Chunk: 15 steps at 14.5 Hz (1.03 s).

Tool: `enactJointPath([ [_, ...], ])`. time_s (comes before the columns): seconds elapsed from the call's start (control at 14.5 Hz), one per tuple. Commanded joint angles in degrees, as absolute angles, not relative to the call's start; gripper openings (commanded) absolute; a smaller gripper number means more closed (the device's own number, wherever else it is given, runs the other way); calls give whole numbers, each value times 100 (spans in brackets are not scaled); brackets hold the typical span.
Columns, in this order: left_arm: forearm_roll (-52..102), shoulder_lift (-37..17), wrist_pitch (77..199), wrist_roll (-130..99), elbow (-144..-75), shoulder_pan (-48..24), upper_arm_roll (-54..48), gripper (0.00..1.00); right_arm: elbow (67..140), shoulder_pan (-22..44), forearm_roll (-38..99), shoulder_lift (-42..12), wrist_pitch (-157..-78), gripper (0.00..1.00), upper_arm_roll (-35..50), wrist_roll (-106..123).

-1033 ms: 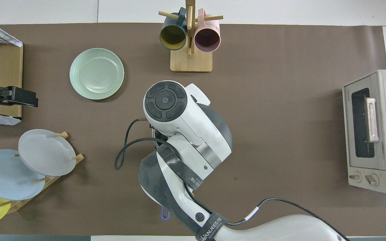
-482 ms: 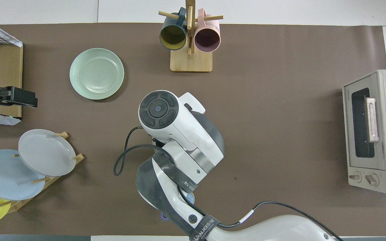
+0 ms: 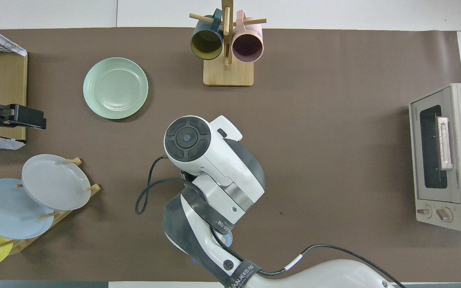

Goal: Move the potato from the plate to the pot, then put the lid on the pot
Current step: 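Move the glass lid over the black pot with the right gripper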

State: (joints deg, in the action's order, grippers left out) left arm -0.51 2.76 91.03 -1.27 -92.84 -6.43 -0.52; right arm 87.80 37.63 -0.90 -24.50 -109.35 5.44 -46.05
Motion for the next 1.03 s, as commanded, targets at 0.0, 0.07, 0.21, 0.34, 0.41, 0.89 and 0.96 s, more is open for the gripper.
enactJointPath([
  [0.0,9,474,8834,-114,-9510,-563,-132,100,9097,3735,-114,-2320,-11110,0,562,-4729],
  [0.07,9,492,8772,-106,-9510,-563,-123,100,9097,3735,-114,-2320,-11092,0,562,-4729],
  [0.21,9,492,8771,-106,-9510,-563,-123,100,9097,3727,-114,-2320,-11057,0,562,-4729],
  [0.34,9,501,8754,-88,-9510,-563,-123,100,9097,3718,-114,-2320,-11013,0,562,-4729],
  [0.41,9,492,8763,-97,-9510,-580,-123,100,9088,3718,-114,-2320,-10978,0,562,-4720],
  [0.89,9,492,8780,-105,-9501,-598,-123,100,9088,3709,-105,-2312,-10986,0,562,-4729],
  [0.96,9,492,8780,-114,-9501,-598,-123,100,9088,3709,-105,-2320,-11004,30,562,-4729],
])
